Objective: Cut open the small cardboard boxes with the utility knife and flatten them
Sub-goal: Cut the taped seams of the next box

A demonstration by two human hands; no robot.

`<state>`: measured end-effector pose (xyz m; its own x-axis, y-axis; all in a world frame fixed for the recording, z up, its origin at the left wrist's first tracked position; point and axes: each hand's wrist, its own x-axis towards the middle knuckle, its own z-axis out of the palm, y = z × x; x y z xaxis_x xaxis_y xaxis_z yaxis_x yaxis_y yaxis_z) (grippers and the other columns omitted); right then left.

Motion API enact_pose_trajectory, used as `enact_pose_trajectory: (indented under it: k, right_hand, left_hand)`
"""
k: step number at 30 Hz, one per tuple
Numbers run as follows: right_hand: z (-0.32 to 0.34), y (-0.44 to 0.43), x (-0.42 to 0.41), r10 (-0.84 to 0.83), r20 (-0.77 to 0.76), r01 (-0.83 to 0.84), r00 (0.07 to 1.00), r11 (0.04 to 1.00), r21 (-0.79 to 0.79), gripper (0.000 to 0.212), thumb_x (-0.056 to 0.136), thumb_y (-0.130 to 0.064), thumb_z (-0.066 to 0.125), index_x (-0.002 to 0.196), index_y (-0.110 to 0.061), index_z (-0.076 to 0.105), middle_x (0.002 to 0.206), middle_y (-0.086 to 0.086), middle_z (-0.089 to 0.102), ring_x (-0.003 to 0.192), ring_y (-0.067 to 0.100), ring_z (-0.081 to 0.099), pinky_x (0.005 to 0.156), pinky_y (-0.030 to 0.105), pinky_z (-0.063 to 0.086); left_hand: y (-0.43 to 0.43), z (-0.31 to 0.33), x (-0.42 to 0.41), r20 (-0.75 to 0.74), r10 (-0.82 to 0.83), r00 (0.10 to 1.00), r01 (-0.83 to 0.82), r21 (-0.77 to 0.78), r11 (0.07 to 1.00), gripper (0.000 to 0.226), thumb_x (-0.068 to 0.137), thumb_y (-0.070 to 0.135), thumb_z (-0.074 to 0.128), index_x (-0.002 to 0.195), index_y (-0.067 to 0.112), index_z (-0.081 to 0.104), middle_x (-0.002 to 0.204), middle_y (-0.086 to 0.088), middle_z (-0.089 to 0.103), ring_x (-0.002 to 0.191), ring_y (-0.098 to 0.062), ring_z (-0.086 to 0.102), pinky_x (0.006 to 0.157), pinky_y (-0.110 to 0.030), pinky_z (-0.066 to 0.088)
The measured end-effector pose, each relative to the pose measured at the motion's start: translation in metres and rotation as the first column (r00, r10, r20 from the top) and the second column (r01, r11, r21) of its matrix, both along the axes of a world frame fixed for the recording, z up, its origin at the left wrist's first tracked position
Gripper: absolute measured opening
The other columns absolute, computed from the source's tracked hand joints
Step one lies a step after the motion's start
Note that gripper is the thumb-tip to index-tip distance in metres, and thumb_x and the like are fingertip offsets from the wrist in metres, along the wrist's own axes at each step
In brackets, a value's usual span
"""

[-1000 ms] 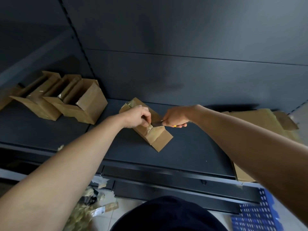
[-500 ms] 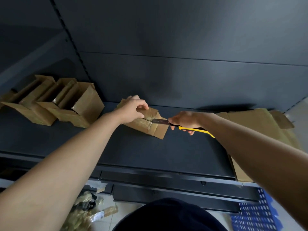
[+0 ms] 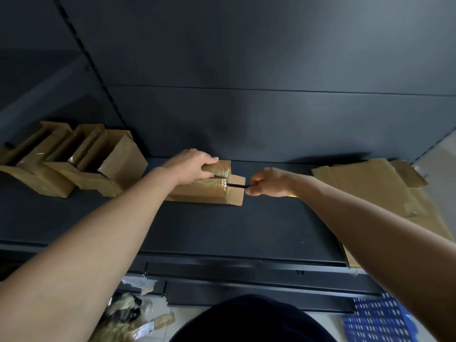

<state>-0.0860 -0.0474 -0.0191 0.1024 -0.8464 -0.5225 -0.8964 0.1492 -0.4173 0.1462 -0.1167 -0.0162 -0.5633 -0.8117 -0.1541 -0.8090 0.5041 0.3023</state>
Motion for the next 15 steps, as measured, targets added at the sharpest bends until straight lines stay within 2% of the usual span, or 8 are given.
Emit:
enact_pose_trajectory:
  k: [4, 7, 11, 13, 15]
  right_hand:
    - [-0.001, -0.001, 0.011, -0.072, -0.122, 0.052, 0.990, 0.987, -0.155, 0.031, 0.084, -0.052, 0.056, 0.067, -0.027, 0.050, 0.075, -0.005, 0.050, 0.071, 0.015, 0.048, 0.055, 0.027, 0.033]
    - [-0.004, 0.003, 0.018, -0.107, -0.198, 0.060, 0.974, 0.971, -0.230, 0.023, 0.085, -0.048, 0.053, 0.079, -0.026, 0.052, 0.076, -0.003, 0.050, 0.078, 0.021, 0.051, 0.059, 0.028, 0.035]
    - [-0.012, 0.003, 0.035, -0.220, -0.138, 0.200, 0.966, 0.969, -0.145, 0.026, 0.086, -0.040, 0.048, 0.086, -0.015, 0.054, 0.075, 0.003, 0.057, 0.072, 0.023, 0.056, 0.053, 0.025, 0.035]
    - [-0.014, 0.001, 0.038, -0.282, -0.135, 0.264, 0.950, 0.955, -0.136, 0.028, 0.087, -0.035, 0.046, 0.094, -0.011, 0.058, 0.079, 0.006, 0.063, 0.073, 0.025, 0.062, 0.056, 0.023, 0.039]
    - [-0.014, -0.001, 0.030, -0.381, -0.131, 0.356, 0.915, 0.918, -0.177, 0.031, 0.090, -0.030, 0.042, 0.104, -0.009, 0.060, 0.083, 0.007, 0.063, 0.074, 0.025, 0.065, 0.057, 0.022, 0.041]
  left_hand:
    - [0.000, 0.000, -0.005, 0.001, 0.053, 0.999, -0.053, 0.021, 0.998, 0.053, 0.090, 0.035, 0.062, 0.139, 0.022, 0.046, 0.144, -0.003, 0.045, 0.132, -0.023, 0.040, 0.107, -0.038, 0.035]
    - [0.002, 0.000, -0.009, 0.020, 0.083, 0.996, -0.084, 0.025, 0.996, 0.053, 0.090, 0.034, 0.063, 0.139, 0.021, 0.046, 0.143, -0.006, 0.046, 0.130, -0.025, 0.042, 0.105, -0.039, 0.038]
    - [0.008, -0.001, -0.018, 0.057, 0.120, 0.991, -0.119, -0.015, 0.993, 0.050, 0.091, 0.031, 0.061, 0.138, 0.018, 0.049, 0.136, -0.010, 0.051, 0.124, -0.029, 0.047, 0.096, -0.037, 0.042]
    - [0.010, -0.003, -0.018, 0.057, 0.155, 0.986, -0.154, -0.029, 0.988, 0.039, 0.092, 0.027, 0.058, 0.129, 0.016, 0.058, 0.124, -0.010, 0.058, 0.111, -0.029, 0.055, 0.085, -0.036, 0.047]
    - [0.010, -0.003, -0.013, 0.026, 0.195, 0.980, -0.195, -0.028, 0.980, 0.025, 0.092, 0.020, 0.054, 0.111, 0.009, 0.067, 0.106, -0.010, 0.064, 0.090, -0.026, 0.061, 0.071, -0.035, 0.050]
